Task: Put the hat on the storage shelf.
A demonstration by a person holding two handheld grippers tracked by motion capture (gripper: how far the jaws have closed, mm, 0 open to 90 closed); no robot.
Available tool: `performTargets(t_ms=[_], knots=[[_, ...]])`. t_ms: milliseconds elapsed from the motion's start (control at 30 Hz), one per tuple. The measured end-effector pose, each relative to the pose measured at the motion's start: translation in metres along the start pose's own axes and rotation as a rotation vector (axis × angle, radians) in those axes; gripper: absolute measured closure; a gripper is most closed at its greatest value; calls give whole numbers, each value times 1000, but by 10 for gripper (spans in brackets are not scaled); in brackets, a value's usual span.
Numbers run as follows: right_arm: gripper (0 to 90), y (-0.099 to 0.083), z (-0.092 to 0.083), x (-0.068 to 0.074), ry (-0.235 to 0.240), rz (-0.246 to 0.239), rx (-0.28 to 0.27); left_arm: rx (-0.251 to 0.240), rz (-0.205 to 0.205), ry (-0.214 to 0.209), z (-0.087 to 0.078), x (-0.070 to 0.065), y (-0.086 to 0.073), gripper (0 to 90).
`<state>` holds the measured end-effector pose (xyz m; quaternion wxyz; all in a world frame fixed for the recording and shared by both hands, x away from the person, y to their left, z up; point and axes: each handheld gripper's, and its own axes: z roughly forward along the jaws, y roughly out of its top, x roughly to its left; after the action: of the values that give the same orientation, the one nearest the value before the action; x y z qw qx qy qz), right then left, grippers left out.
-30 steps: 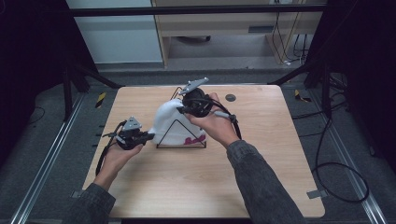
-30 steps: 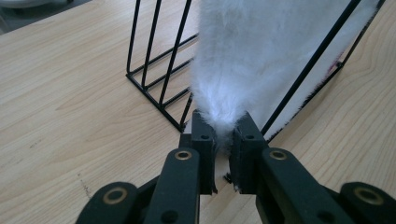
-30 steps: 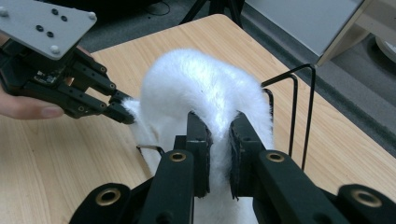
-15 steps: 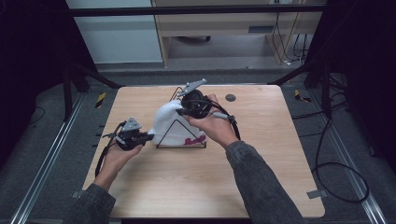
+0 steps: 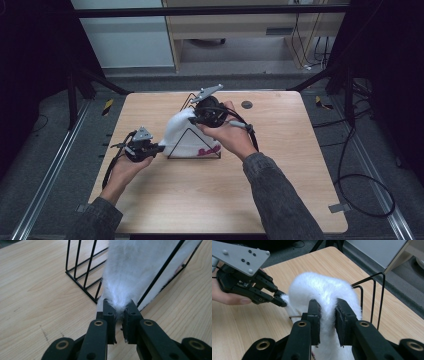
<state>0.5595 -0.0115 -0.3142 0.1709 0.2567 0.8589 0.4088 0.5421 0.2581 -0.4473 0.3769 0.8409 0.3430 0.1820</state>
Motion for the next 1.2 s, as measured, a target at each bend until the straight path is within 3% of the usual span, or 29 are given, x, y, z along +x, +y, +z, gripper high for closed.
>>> performTargets(t_ms=[200, 333, 500, 633, 733, 800, 867, 1033, 1200], knots=[[676, -2, -6, 5, 13, 0, 3, -5, -1, 2, -3, 3, -1, 773], [581, -6, -10, 3, 8, 18, -2, -39, -5, 28, -14, 4, -2, 585], [411, -8, -16, 1, -22, 44, -9, -53, -38, 48, -27, 5, -4, 270], [278, -10, -19, 2, -55, 45, -23, -36, -40, -1, -32, 2, -8, 114], [192, -10, -20, 2, -70, 50, -24, -51, -22, -11, -37, -3, -11, 79], [141, -11, -22, 3, -94, 28, -31, -62, -36, -43, -40, -4, -14, 70], [89, -13, -25, 4, -115, 5, -26, -75, -19, -55, -43, -5, -17, 66], [64, -16, -38, 4, -119, 4, -58, -94, -30, -49, -48, -7, -23, 44], [83, -21, -57, 1, -148, 6, -71, -55, -16, -22, -45, -12, -29, 37]])
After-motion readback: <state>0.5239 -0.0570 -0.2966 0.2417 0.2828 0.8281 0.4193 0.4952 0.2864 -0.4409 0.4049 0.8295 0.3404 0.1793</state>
